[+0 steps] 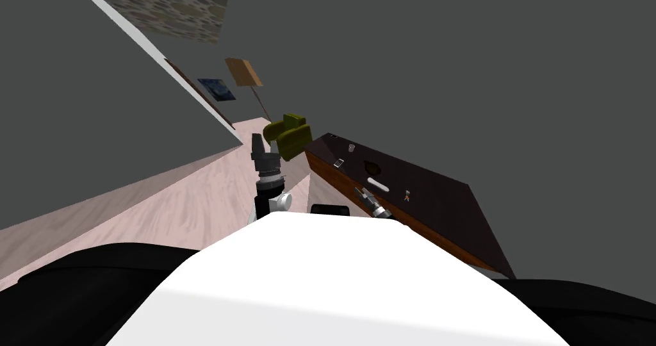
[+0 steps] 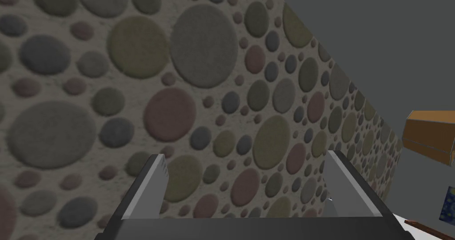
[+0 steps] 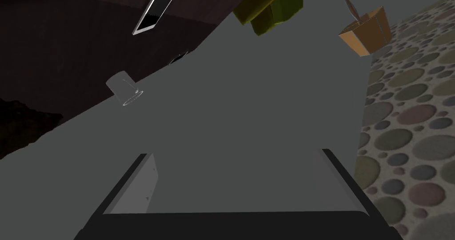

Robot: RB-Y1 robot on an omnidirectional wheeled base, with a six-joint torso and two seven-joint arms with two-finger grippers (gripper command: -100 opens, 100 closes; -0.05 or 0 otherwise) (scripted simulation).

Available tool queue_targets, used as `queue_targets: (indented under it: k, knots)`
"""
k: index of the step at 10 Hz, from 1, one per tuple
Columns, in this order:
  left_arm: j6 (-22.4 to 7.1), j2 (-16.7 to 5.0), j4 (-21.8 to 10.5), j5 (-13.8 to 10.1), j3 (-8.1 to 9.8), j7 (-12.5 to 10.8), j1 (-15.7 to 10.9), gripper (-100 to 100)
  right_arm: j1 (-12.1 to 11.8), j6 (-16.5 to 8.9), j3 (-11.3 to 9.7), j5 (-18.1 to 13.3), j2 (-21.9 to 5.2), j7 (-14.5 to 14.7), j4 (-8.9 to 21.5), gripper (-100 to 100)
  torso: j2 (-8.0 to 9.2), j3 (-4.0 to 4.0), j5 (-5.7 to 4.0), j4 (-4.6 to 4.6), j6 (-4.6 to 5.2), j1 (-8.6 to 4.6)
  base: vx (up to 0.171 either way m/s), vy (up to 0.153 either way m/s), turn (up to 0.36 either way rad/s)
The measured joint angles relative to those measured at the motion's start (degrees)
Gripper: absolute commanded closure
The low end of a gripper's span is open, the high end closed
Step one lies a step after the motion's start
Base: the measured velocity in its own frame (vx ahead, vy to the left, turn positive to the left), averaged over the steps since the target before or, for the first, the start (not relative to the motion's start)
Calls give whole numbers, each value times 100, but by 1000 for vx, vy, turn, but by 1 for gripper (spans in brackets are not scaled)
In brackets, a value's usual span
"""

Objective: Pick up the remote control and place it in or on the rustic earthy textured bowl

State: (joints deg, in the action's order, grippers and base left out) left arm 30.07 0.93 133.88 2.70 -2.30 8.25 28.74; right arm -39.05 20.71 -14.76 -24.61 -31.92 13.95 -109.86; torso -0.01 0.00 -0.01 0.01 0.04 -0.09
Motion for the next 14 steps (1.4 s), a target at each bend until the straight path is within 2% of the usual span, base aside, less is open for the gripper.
queue_targets:
  k: [1, 3, 4, 6, 7, 9, 13, 14]
  knots:
    - [0, 0, 0, 0, -1, 0, -1, 0, -138, 39, -24, -76, -128, 40, 185, -100, -1, 0, 0, 0, -4, 1, 15, 5, 139]
    - [0, 0, 0, 0, 0, 0, -1, 0, -95, -68, -132, -191, -364, 13, 554, -100, -8, -4, -1, -1, -5, -2, 38, 11, 344]
    - [0, 0, 0, 0, 0, 0, -1, 0, -114, -276, -307, -338, -521, 10, 680, -100, -14, -8, 0, -3, -5, -1, 38, -4, 195]
    - [0, 0, 0, 0, 0, 0, 0, 0, -261, -173, -328, -459, -665, 83, 1243, -100, -11, -6, -1, -2, -2, -6, 33, -5, 218]
    - [0, 0, 0, 0, 0, 0, 0, 0, -313, -252, -395, -513, -753, 85, 1259, -100, -10, -5, -1, -2, 0, -5, 34, -4, 349]
    - [0, 0, 0, 0, 0, 0, 0, 0, -561, -362, -519, -696, -1026, 109, 1521, -100, -18, -10, -1, -3, -3, -6, 59, -8, 259]
    - [0, 0, 0, 0, 0, 0, 0, 0, -492, -510, -802, -926, -1344, 50, 2300, -100, -17, -9, -1, -3, -3, -10, 51, -18, 286]
    - [0, -1, 0, 0, 0, 0, 0, 0, -650, -674, -924, -1046, -1457, 42, 2331, -100, -22, -13, -1, -4, -2, -11, 60, -33, 180]
